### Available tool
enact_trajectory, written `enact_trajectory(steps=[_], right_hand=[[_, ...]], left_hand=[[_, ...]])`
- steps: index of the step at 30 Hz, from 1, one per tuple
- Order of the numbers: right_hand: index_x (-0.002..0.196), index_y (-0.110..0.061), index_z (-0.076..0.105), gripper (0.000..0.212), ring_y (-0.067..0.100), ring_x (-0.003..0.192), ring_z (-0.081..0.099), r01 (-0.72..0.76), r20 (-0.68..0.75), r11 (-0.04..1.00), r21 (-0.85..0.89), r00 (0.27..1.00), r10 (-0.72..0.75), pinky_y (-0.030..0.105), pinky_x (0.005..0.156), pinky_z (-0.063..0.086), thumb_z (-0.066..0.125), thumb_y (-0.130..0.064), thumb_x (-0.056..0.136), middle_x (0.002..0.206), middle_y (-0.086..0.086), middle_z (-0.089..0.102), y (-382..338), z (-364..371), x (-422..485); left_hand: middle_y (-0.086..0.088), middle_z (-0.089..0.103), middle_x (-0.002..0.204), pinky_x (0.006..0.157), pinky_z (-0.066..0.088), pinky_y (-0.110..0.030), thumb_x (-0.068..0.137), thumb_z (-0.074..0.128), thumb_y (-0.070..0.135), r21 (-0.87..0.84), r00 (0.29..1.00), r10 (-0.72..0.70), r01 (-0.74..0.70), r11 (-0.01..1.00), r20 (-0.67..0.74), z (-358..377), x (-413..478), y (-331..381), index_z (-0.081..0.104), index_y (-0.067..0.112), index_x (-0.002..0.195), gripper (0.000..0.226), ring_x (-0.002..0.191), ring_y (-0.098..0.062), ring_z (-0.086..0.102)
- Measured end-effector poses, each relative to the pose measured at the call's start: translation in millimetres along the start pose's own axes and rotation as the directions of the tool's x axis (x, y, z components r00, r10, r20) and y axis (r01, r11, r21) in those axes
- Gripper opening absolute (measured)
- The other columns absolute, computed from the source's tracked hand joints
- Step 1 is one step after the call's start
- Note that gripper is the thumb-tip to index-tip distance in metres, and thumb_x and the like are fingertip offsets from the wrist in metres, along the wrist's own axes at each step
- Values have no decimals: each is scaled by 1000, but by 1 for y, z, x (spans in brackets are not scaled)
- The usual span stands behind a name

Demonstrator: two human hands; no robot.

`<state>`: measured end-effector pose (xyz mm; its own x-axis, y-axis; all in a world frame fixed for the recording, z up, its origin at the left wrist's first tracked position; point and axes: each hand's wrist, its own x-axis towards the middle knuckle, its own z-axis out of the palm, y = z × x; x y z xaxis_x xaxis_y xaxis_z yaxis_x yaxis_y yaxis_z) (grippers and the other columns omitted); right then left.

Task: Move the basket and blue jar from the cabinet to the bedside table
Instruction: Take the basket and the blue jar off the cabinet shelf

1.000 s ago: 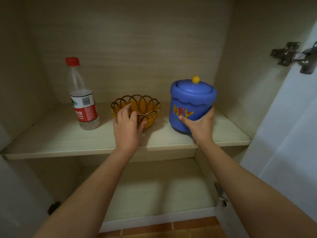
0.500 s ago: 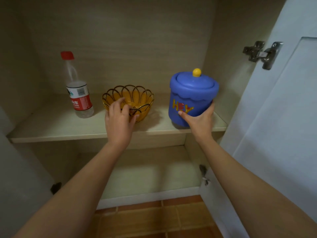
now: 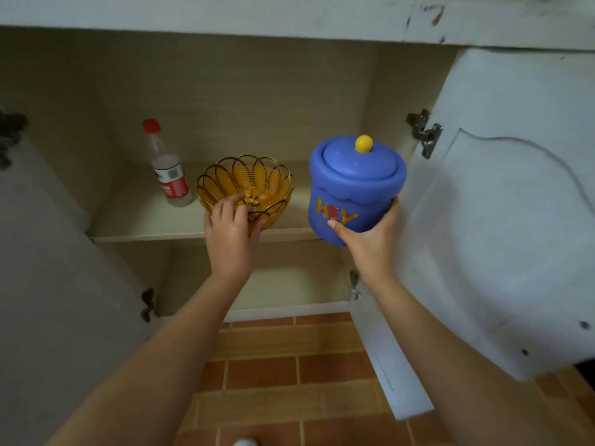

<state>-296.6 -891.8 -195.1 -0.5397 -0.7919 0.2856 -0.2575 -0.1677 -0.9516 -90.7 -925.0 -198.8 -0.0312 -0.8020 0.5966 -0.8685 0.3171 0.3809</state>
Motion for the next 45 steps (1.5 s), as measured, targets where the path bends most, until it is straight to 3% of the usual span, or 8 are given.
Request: enact_trajectory(steps=[4, 9, 13, 20, 33, 39, 42, 45], right_hand=[[140, -10, 23, 104, 12, 131, 39, -12, 54, 999, 40, 999, 10, 31, 107, 36, 87, -14, 58, 143, 3, 38, -46, -36, -28], [139, -13, 25, 107, 12, 129, 42, 4, 63, 1000, 18, 998, -5, 41, 105, 40, 89, -25, 53, 141, 3, 41, -119, -87, -70], [139, -15, 25, 106, 10, 128, 41, 26, 91, 1000, 1, 996, -26, 36, 106, 39, 88, -24, 55, 141, 0, 40, -176, -123, -100], [139, -19, 24, 102, 6, 127, 40, 67, 169, 997, 29, 983, -71, 25, 105, 38, 87, -21, 59, 137, -6, 40, -260, -167, -152], [137, -21, 26, 98, 8, 126, 42, 117, 207, 988, 99, 969, -136, 35, 105, 40, 86, -21, 60, 135, -7, 42, -342, -239, -295], [139, -20, 25, 104, 6, 125, 43, 115, 264, 988, 102, 955, -138, 27, 102, 42, 86, -31, 56, 136, -6, 41, -365, -255, -338], [139, -16, 25, 106, 7, 125, 43, 109, 316, 986, 122, 938, -143, 30, 104, 41, 87, -28, 54, 137, -2, 43, -373, -253, -354], [137, -16, 27, 101, 4, 121, 43, 126, 370, 981, 148, 913, -173, 24, 103, 39, 88, -21, 56, 132, -7, 43, -386, -248, -365]], left_hand=[[-17, 60, 114, 88, 44, -55, 79, 68, 20, 31, 999, -39, 39, 999, 15, -58, -15, 32, 60, 0, 91, 24, 109, -38, 51], [-17, 61, 112, 90, 42, -55, 82, 65, 24, 46, 999, -51, 51, 998, -6, -152, -45, 74, 61, 1, 90, 25, 108, -39, 51], [-14, 62, 112, 90, 42, -57, 84, 51, 36, 68, 999, -42, 42, 997, 7, -219, -74, 104, 61, 2, 90, 36, 108, -37, 51], [-14, 62, 113, 92, 40, -55, 84, 48, 37, 56, 995, -89, 92, 994, -55, -316, -95, 149, 61, 1, 88, 38, 109, -37, 50], [-14, 62, 111, 90, 42, -52, 85, 53, 33, 88, 989, 5, 8, 996, -147, -457, -203, 193, 61, 2, 88, 33, 107, -33, 51], [-13, 61, 114, 94, 39, -57, 85, 48, 36, 113, 988, -43, 60, 992, -151, -513, -250, 203, 60, 4, 91, 35, 112, -32, 48], [-14, 62, 113, 94, 40, -56, 85, 57, 29, 134, 978, -84, 111, 985, -193, -537, -264, 206, 61, 3, 92, 28, 111, -33, 49], [-15, 63, 111, 93, 40, -58, 80, 68, 20, 165, 960, -140, 183, 969, -240, -559, -280, 205, 62, 2, 92, 22, 110, -35, 50]])
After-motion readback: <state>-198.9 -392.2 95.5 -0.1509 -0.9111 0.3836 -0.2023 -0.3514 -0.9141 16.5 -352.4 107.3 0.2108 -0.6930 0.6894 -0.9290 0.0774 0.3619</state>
